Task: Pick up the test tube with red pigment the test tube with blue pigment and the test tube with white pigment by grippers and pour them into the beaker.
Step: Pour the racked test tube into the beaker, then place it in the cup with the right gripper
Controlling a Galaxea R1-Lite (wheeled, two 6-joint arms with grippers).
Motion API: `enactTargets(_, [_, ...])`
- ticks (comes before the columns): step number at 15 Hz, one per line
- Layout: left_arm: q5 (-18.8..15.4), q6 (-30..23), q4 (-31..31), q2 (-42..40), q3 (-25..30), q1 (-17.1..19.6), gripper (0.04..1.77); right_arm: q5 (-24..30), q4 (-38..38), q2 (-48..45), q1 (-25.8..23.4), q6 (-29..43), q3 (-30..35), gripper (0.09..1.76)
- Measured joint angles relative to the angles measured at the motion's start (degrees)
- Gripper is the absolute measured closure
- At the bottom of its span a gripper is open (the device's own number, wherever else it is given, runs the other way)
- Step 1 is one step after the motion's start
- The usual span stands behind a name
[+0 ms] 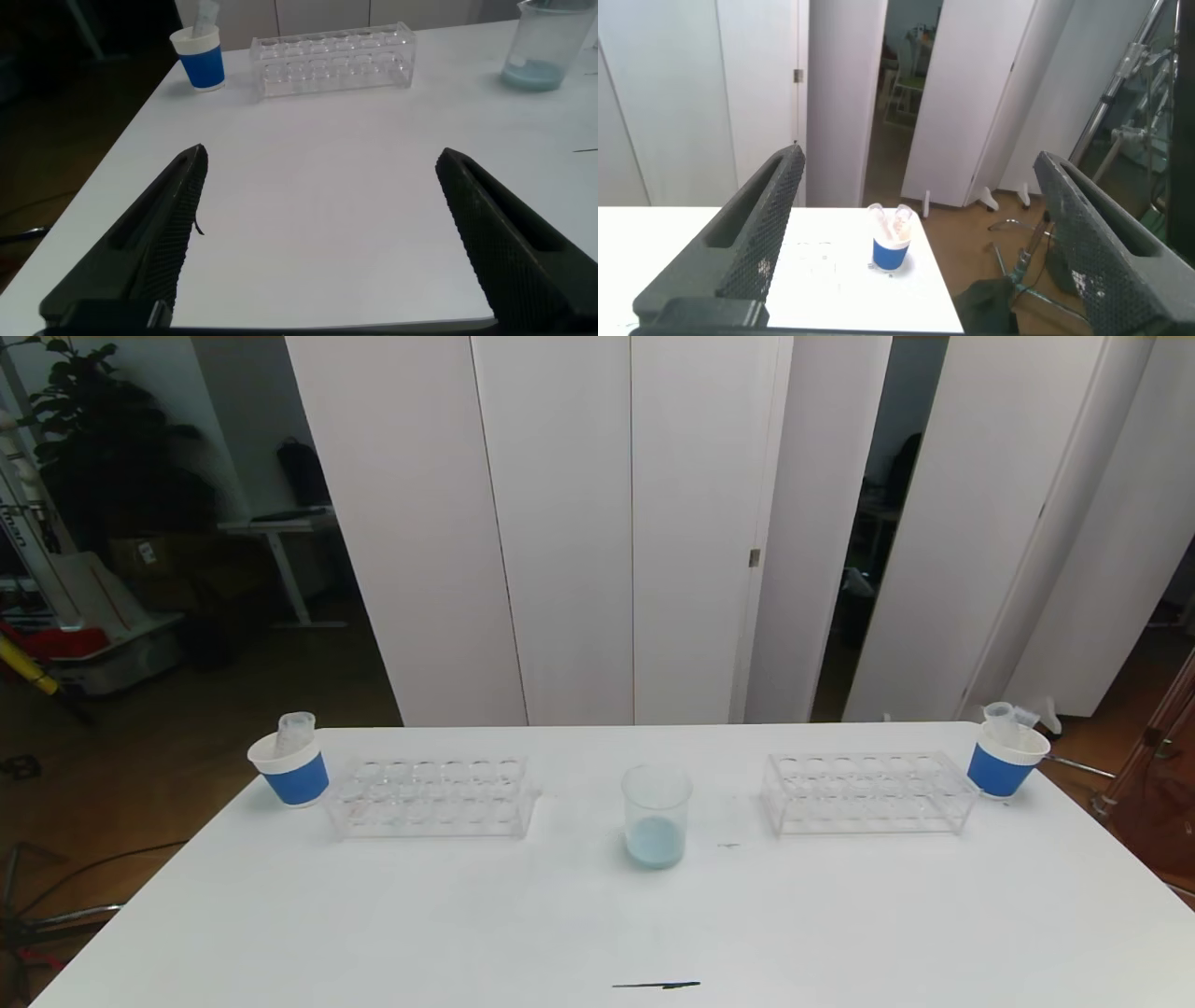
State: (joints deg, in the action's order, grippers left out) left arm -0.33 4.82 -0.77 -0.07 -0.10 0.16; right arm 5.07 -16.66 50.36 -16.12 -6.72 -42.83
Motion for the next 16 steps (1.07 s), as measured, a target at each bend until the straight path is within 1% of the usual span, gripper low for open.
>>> enactTargets(3, [0.0, 0.0, 0.0, 0.0, 0.0, 0.0, 0.07, -2.3, 12.7, -18.7, 7.8, 0.6, 5.9, 0.10])
enactTargets(5, [0.0, 0.0, 0.0, 0.0, 0.0, 0.0, 0.07, -4.1, 18.7, -28.4, 11.4, 2.4, 13.1, 0.10])
enactTargets(8, [0.0, 0.0, 0.0, 0.0, 0.0, 0.0, 0.07, -5.1, 20.9, -37.4, 14.6, 5.1, 24.6, 0.10])
enactTargets(11, [0.0, 0.0, 0.0, 0.0, 0.0, 0.0, 0.07, -5.1, 21.0, -45.3, 15.8, 5.8, 34.2, 0.10])
enactTargets(14, [0.0, 0.0, 0.0, 0.0, 0.0, 0.0, 0.07, -5.2, 20.6, -49.1, 16.0, 6.1, 39.7, 0.10])
enactTargets(16, [0.0, 0.0, 0.0, 0.0, 0.0, 0.0, 0.07, -5.2, 20.3, -50.1, 16.0, 5.9, 41.1, 0.10])
